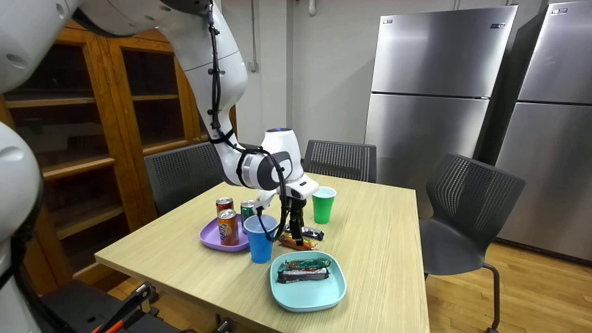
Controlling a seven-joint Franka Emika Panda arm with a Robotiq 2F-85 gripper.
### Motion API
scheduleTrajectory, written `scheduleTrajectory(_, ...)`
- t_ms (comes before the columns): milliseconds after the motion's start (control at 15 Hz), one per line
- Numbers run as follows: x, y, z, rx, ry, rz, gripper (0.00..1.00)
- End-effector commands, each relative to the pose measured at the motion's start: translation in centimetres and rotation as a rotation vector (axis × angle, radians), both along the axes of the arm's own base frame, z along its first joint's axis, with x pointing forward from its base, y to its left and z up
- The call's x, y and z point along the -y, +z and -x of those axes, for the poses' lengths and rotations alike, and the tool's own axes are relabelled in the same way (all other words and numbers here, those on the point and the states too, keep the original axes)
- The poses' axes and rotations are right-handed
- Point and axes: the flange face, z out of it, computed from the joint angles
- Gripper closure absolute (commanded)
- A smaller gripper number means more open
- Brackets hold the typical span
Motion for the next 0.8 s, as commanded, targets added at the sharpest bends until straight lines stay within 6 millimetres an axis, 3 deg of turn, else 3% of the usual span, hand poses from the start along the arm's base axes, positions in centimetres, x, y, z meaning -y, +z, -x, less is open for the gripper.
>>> scheduleTrajectory(0,-0.38,-0.65,-0.90,-0.017,-0.022,-0.032,0.00)
scheduleTrajectory(733,-0.51,-1.49,-1.09,-0.065,-0.025,-0.055,0.00)
